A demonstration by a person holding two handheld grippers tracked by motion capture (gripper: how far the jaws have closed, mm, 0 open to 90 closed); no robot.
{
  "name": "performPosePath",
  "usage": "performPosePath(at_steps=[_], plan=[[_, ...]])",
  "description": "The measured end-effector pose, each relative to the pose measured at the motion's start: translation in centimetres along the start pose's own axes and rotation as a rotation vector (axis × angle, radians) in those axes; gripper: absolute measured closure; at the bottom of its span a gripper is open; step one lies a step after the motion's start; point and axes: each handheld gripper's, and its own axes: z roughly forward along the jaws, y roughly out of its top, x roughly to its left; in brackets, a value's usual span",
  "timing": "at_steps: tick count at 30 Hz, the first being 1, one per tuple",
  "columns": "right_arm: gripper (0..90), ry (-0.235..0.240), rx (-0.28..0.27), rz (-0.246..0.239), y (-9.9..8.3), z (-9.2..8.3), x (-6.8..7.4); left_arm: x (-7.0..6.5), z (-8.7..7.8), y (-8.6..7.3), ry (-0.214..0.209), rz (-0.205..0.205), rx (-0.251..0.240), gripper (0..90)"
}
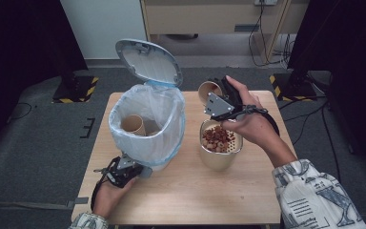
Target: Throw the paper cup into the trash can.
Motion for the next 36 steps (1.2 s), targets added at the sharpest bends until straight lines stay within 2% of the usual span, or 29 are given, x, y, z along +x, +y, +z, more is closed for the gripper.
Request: performPosePath(at_steps=[2, 13, 36], plan=[[27.5, 0.002, -0.007, 0.015, 0.2, 0.0, -0.1, 0.0, 0.0, 0.0, 0.0, 0.0, 0.0, 90.0], [27.5, 0.008, -0.025, -0.002, 1.8, 0.2, -0.2, 0.0, 0.0, 0.0, 0.0, 0.001, 0.0, 90.0], [27.4, 0.037, -0.089, 0.03, 4.9, 1.0, -0.4, 0.0, 0.0, 0.0, 0.001, 0.002, 0.001, 90.0]])
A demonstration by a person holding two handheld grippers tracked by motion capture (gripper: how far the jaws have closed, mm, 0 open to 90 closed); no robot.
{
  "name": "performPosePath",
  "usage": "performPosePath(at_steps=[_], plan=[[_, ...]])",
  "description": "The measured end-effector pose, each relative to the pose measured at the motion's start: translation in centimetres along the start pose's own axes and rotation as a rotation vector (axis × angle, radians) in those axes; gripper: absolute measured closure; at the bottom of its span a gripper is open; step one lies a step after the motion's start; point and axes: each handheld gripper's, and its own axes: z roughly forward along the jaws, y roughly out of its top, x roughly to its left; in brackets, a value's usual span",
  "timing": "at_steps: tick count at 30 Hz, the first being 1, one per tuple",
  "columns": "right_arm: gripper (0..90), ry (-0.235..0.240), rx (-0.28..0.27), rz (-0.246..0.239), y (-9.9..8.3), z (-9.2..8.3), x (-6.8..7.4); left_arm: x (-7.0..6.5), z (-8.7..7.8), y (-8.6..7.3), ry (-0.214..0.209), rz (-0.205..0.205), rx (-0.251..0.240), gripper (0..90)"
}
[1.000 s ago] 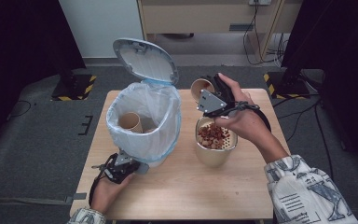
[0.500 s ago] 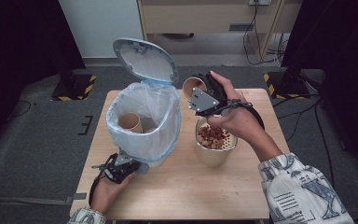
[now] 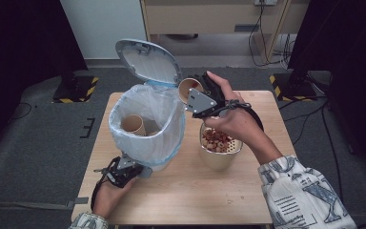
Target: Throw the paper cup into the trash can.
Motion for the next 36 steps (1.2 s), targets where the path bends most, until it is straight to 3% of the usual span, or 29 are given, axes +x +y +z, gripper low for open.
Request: performPosePath(at_steps=[36], plan=[[27.3, 0.041, -0.062, 0.012, 3.1, 1.7, 0.6, 0.0, 0.0, 0.0, -0.001, -0.001, 0.002, 90.0]])
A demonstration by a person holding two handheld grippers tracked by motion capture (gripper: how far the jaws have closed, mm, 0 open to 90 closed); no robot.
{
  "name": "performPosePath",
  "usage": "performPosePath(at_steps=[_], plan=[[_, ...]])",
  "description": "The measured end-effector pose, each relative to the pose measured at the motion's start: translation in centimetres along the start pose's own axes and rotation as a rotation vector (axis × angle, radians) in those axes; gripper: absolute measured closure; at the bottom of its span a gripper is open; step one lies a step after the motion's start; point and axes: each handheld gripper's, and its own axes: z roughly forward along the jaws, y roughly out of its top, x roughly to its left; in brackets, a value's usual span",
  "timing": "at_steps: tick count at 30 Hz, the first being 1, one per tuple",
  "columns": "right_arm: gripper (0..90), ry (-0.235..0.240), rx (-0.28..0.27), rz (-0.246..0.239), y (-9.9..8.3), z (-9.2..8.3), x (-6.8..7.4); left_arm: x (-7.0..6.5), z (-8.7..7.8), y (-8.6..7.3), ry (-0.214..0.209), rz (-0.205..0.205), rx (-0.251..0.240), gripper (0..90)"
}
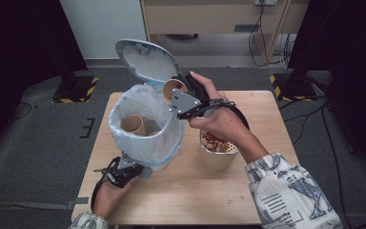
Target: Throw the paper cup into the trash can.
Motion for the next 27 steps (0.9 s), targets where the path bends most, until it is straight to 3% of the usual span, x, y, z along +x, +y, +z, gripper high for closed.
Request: performPosePath(at_steps=[27], plan=[[27.0, 0.05, -0.039, 0.042, 1.7, 2.8, 1.0, 0.0, 0.0, 0.0, -0.001, -0.002, -0.001, 90.0]])
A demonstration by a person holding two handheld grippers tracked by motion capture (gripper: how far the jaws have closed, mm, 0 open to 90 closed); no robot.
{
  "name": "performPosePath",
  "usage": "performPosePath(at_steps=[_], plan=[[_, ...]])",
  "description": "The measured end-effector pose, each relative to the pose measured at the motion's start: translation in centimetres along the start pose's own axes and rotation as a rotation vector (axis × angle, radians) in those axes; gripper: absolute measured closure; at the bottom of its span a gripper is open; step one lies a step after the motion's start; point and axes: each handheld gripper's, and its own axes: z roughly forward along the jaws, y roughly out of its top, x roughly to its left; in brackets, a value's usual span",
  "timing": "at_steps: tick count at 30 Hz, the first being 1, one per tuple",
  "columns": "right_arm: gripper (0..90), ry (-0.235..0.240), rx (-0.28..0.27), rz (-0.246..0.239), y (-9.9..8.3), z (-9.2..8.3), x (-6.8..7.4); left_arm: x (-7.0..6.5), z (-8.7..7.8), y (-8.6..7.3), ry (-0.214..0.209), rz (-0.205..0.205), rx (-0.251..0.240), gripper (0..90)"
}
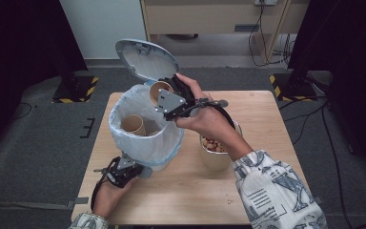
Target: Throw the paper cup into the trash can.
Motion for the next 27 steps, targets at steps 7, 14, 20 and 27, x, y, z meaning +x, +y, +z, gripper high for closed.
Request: performPosePath(at_steps=[7, 14, 20, 27], plan=[[26.9, 0.021, -0.009, 0.022, 0.3, 1.0, 0.3, 0.0, 0.0, 0.0, 0.001, 0.001, 0.0, 90.0], [26.6, 0.045, -0.017, 0.036, 0.7, 1.8, 0.5, 0.0, 0.0, 0.0, 0.001, 0.001, 0.0, 90.0], [23.4, 0.094, -0.026, 0.099, 0.8, 2.9, 0.8, 0.0, 0.0, 0.0, 0.0, 0.0, 0.0, 90.0], [9.5, 0.131, -0.006, 0.239, 0.6, 3.6, 1.4, 0.0, 0.0, 0.0, 0.0, -0.001, -0.001, 90.0]])
